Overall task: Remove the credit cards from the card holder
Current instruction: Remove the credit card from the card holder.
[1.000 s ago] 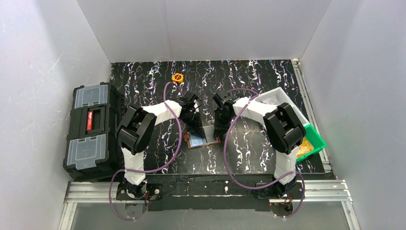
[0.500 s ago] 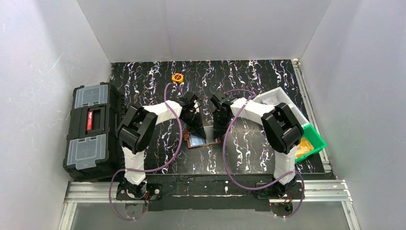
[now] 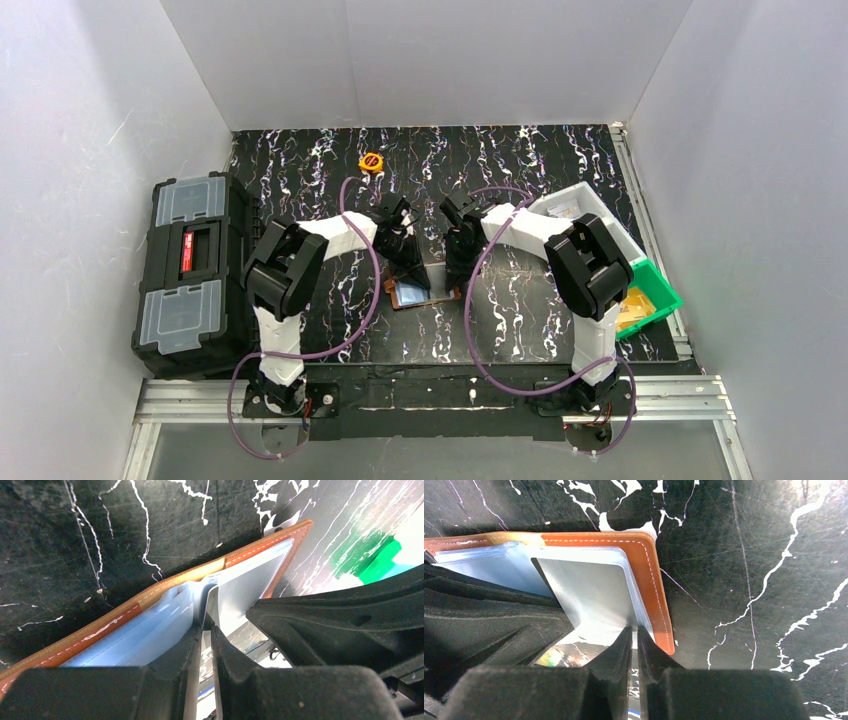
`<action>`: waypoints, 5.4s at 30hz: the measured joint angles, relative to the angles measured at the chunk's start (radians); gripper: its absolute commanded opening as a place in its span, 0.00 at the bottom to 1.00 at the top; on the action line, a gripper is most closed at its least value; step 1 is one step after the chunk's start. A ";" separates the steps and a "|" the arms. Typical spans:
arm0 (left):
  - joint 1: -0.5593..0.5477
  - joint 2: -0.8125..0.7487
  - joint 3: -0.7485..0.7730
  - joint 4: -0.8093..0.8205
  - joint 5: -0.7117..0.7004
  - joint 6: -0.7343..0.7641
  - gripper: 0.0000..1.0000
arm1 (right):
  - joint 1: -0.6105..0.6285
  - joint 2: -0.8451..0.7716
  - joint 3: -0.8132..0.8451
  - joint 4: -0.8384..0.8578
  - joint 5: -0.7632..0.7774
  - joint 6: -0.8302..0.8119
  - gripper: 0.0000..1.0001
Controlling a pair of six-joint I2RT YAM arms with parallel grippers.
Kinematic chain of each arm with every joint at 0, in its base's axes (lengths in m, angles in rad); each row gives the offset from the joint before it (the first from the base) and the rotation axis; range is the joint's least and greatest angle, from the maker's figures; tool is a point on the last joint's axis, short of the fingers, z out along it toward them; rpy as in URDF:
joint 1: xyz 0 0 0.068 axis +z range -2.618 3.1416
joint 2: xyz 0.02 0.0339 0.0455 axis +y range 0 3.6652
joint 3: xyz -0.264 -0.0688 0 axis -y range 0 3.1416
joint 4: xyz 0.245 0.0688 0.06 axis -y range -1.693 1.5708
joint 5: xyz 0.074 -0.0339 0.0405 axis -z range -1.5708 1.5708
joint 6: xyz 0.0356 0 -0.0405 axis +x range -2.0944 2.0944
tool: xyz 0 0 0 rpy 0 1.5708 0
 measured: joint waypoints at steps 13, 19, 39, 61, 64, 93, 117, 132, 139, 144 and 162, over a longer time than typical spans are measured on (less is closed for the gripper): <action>0.009 -0.055 -0.081 0.036 -0.003 -0.055 0.21 | -0.008 0.026 0.004 -0.004 -0.084 0.011 0.09; 0.006 -0.071 -0.092 0.016 -0.024 -0.036 0.20 | -0.008 0.036 0.004 -0.003 -0.117 0.026 0.08; 0.021 -0.114 -0.178 0.117 0.007 -0.133 0.00 | -0.020 0.045 0.003 -0.001 -0.156 0.027 0.06; 0.051 -0.143 -0.207 0.120 0.008 -0.133 0.00 | -0.052 0.043 -0.032 0.031 -0.204 0.081 0.03; 0.056 -0.147 -0.210 0.119 0.011 -0.126 0.00 | -0.054 0.043 -0.034 0.034 -0.210 0.084 0.02; 0.156 -0.229 -0.263 0.044 -0.015 -0.036 0.00 | -0.065 0.041 -0.048 0.056 -0.232 0.098 0.08; 0.188 -0.266 -0.312 0.021 0.008 -0.023 0.00 | -0.061 -0.011 -0.040 0.069 -0.143 0.043 0.45; 0.190 -0.266 -0.323 0.067 0.081 -0.060 0.00 | -0.020 -0.025 -0.026 0.208 -0.312 0.023 0.46; 0.190 -0.258 -0.323 0.081 0.100 -0.068 0.00 | -0.013 0.022 -0.027 0.234 -0.360 0.024 0.47; 0.190 -0.231 -0.319 0.070 0.084 -0.058 0.00 | -0.013 0.053 -0.027 0.246 -0.369 0.026 0.47; 0.190 -0.193 -0.276 0.004 0.062 -0.015 0.00 | 0.017 0.085 -0.027 0.277 -0.423 0.031 0.43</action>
